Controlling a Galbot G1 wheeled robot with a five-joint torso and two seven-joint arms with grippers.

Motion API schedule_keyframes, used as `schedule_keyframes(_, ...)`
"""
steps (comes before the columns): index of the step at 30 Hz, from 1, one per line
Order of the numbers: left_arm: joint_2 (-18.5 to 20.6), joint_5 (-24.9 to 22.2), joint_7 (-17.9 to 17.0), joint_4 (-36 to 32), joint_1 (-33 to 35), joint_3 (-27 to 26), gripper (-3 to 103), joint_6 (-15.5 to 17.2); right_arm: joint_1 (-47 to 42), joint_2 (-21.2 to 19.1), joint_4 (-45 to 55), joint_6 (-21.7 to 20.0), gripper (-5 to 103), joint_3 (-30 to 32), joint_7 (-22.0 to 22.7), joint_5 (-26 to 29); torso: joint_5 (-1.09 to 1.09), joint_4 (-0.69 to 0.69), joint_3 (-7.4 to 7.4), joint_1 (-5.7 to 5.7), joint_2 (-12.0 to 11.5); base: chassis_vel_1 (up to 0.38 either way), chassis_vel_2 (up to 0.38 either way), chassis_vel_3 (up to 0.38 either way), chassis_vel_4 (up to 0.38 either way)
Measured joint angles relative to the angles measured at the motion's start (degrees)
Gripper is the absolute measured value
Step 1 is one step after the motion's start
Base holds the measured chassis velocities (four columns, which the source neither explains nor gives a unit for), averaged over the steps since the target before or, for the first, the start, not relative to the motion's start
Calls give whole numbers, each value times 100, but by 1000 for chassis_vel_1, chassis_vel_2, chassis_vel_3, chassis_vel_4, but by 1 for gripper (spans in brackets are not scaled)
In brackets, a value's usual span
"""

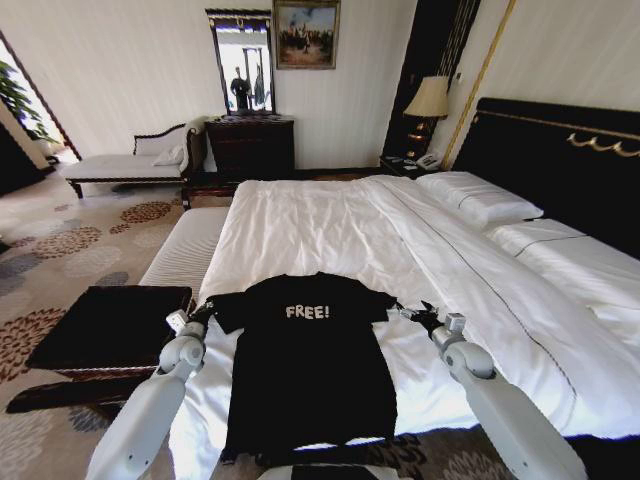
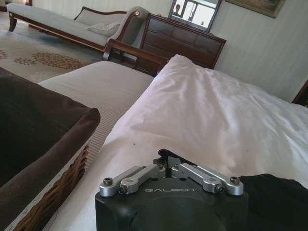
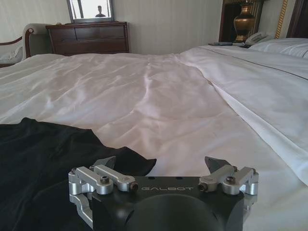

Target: Fold the clothes on the bed and place them into the basket.

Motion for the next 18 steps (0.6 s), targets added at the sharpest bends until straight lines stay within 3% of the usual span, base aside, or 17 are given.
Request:
schedule_keyframes(1, 0, 0, 0, 0, 0, 0, 2, 0, 0, 0, 0, 0, 100, 0, 0, 0, 0, 0, 0, 0, 0, 0, 0, 0, 0)
schedule_keyframes(4, 42, 123, -11, -211, 187, -37, 18, 50, 8, -3, 14, -63, 100, 1, 40, 243, 0, -1, 0, 0, 0, 0, 0, 0, 0)
schedule_keyframes(6, 60, 256, 6, -293, 308, -80, 18, 48, 18, -3, 14, -97, 100, 1, 51, 355, 0, -1, 0, 0, 0, 0, 0, 0, 0)
schedule_keyframes(10, 83, 918, 132, -762, 1027, -340, 40, -104, 130, 38, -47, -252, 100, 0, 126, 910, -1, 1, 0, 0, 0, 0, 0, 0, 0)
schedule_keyframes(13, 64, 1125, 176, -992, 1341, -468, 45, -166, 182, 62, -71, -325, 100, -2, 165, 1156, 1, 1, -1, 0, 0, 0, 0, 0, 0)
schedule_keyframes(16, -39, 1721, 303, -1342, 1936, -721, 61, -412, 318, 99, -184, -492, 100, -8, 248, 1625, 0, 1, -1, 0, 0, 0, 0, 0, 0)
schedule_keyframes(18, -69, 1839, 338, -1428, 2067, -768, 61, -476, 356, 109, -230, -518, 100, -7, 263, 1715, 0, 1, -1, 0, 0, 0, 0, 0, 0)
